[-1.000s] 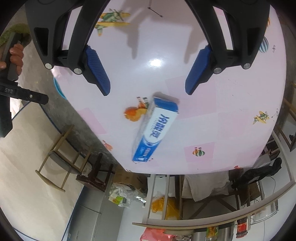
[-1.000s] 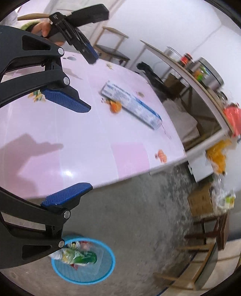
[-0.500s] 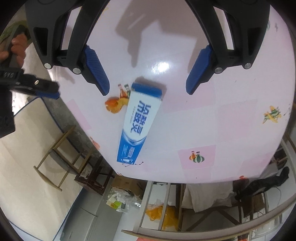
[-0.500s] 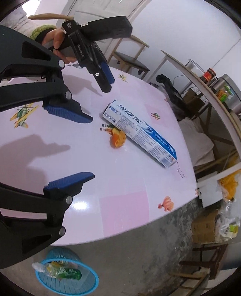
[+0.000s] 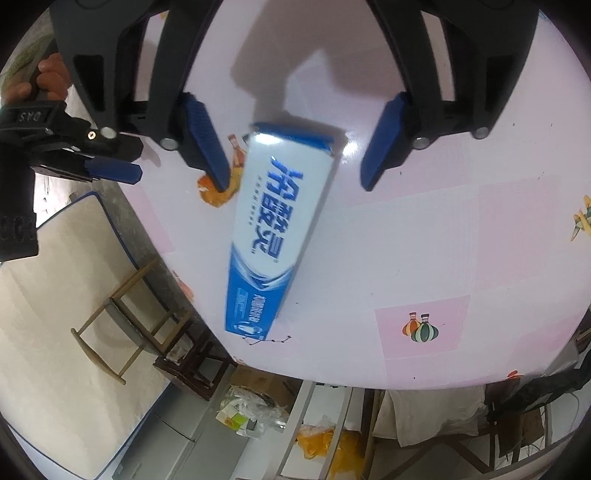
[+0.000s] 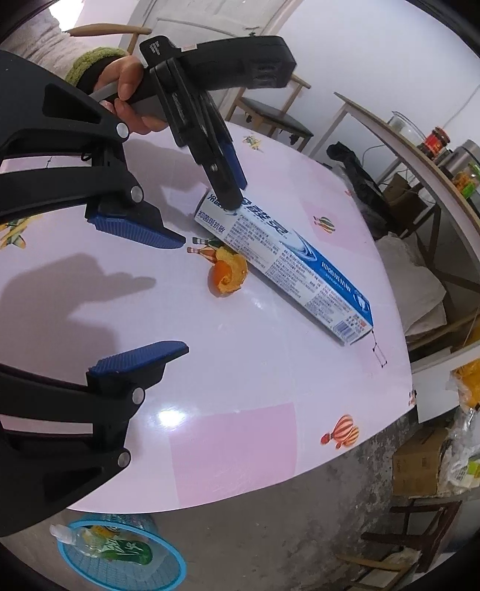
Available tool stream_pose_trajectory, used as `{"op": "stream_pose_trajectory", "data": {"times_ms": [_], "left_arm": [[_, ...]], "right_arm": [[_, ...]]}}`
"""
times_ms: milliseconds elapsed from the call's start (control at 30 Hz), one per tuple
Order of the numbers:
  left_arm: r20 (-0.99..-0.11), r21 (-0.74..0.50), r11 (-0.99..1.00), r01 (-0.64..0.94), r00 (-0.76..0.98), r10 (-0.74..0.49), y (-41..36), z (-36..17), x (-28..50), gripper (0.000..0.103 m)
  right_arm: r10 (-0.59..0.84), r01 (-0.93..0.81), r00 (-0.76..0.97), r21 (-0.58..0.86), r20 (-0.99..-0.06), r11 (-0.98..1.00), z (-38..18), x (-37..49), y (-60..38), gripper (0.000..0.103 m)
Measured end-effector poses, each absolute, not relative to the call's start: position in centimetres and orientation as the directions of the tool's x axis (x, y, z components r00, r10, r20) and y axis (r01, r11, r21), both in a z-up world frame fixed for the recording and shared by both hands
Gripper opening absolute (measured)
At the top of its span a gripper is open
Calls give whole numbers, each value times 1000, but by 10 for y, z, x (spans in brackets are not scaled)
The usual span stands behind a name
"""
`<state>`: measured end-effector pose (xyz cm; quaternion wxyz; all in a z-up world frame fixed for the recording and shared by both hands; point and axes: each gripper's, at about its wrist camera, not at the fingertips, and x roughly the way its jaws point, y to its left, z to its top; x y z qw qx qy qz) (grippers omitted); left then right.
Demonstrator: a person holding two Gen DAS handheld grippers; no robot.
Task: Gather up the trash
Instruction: 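Move both tools back to the table toward the toothpaste box and orange peel, then grasp the toothpaste box with the left tool while the right tool grasps the orange peel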
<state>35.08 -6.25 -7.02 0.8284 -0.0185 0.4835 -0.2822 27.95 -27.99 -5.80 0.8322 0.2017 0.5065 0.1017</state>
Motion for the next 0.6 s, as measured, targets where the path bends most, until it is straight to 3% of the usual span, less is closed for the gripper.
{"op": "stream_pose_trajectory", "data": {"times_ms": [133,333,533,600], "left_arm": [[-786,-334,829,449,352,-508,-62,-74,356,51],[-776,-340,826,450,361,-517,-64,-76,356,50],[-777,-306,846,436,398,-487,-61,-76,353,49],[-781,-297,853,428,406,-475,-58,-75,352,49]], "right_arm": [[364,-22,463,400,-808,916,-57,294,-269,51],[345,-84,451,346,-823,934,-66,323,-257,46],[321,-122,441,299,-838,946,-78,343,-246,34],[327,-145,432,293,-840,945,-79,343,-240,24]]}}
